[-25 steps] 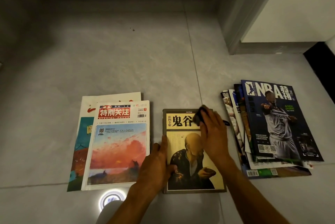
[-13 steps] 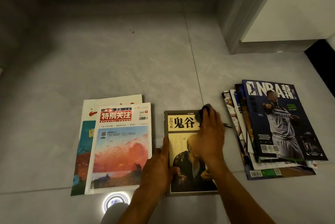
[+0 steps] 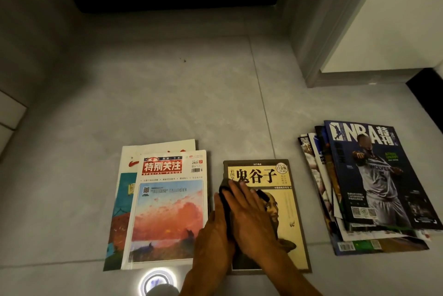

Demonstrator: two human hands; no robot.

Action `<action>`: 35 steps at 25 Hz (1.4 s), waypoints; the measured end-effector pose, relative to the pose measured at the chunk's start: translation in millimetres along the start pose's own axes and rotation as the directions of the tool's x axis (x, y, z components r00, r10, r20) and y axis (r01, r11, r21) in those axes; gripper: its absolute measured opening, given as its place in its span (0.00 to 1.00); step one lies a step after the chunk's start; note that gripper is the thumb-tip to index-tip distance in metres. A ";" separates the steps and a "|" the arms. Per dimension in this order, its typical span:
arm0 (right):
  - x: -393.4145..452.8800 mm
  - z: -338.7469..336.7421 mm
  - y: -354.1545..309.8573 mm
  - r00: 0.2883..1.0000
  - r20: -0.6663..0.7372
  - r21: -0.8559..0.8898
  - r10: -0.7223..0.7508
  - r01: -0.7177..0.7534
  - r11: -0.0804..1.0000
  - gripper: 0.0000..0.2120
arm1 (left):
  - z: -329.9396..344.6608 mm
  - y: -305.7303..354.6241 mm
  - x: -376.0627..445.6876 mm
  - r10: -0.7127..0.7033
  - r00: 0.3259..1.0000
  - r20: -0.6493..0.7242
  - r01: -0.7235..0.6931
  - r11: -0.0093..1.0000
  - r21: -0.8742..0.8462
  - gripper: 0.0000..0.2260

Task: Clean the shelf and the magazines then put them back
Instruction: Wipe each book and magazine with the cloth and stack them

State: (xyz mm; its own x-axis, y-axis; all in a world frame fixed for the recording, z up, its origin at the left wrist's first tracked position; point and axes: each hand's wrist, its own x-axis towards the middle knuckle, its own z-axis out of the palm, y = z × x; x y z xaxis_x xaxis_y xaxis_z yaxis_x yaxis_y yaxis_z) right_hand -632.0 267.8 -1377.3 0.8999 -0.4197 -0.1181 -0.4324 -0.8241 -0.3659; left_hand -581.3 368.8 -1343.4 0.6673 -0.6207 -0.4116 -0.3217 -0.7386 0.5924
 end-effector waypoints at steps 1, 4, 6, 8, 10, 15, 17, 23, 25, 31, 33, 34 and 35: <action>7.6 -3.3 6.6 1.000 0.006 -0.028 -0.016 0.016 0.999 0.38 | 0.4 -0.1 2.1 -0.009 1.000 0.010 0.009 1.000 -0.012 0.38; 49.9 -16.3 10.3 0.999 -0.014 -0.007 0.030 -0.030 1.000 0.37 | 4.8 -0.3 8.0 -0.072 0.991 0.116 0.077 0.996 -0.033 0.44; 69.9 -26.4 4.3 0.995 -0.017 0.027 0.097 -0.097 0.995 0.36 | 7.8 -3.7 9.7 -0.096 0.989 0.117 0.091 0.995 0.045 0.44; 65.5 -29.0 -0.6 0.995 0.031 0.027 0.099 -0.100 0.995 0.36 | 7.3 -5.2 2.5 -0.085 0.994 0.069 0.080 0.994 0.073 0.41; 39.8 -22.2 -1.0 0.995 0.053 0.028 0.084 -0.085 0.996 0.33 | 4.0 -3.5 -7.4 0.001 0.997 -0.074 -0.006 0.998 -0.067 0.29; -68.6 14.1 0.3 0.997 0.021 0.004 -0.078 0.078 0.997 0.27 | -16.5 1.4 -6.0 -0.165 0.882 -0.442 -0.104 0.847 -0.522 0.17; -91.3 25.8 1.7 0.987 0.060 -0.061 -0.147 0.150 0.987 0.27 | -17.9 -5.0 -0.1 -0.097 0.902 -0.420 -0.125 0.873 -0.471 0.17; 17.4 -28.2 -0.8 0.999 0.015 0.014 0.029 -0.029 0.999 0.31 | -13.3 -20.0 0.9 -0.143 0.916 -0.375 -0.051 0.884 -0.464 0.12; 31.4 -31.2 -2.8 0.999 -0.033 0.065 0.039 -0.036 0.997 0.28 | -15.5 -19.2 0.1 -0.202 0.914 -0.353 -0.020 0.845 -0.535 0.12; -84.8 24.0 -0.5 0.993 0.017 -0.048 -0.119 0.119 0.992 0.26 | -29.4 -24.5 15.3 -0.184 0.903 -0.388 -0.055 0.847 -0.530 0.14; -109.3 30.8 8.4 0.968 0.094 -0.136 -0.232 0.243 0.960 0.25 | -23.0 -27.2 14.5 -0.120 0.922 -0.368 -0.077 0.875 -0.478 0.17; -109.3 27.8 11.1 0.955 0.103 -0.147 -0.277 0.290 0.946 0.25 | -19.1 -29.3 12.7 -0.087 0.929 -0.360 -0.092 0.888 -0.451 0.18; -101.8 22.6 13.3 0.953 0.096 -0.146 -0.288 0.300 0.943 0.24 | -16.3 -31.1 11.4 -0.062 0.933 -0.354 -0.104 0.896 -0.432 0.19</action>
State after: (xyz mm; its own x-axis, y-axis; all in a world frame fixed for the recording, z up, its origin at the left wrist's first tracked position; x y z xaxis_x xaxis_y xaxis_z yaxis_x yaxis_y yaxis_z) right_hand -728.1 308.1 -1391.0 0.9874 -0.1262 -0.0958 -0.1463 -0.9582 -0.2458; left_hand -552.7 389.0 -1355.2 0.8806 -0.4400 -0.1758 -0.0675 -0.4837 0.8726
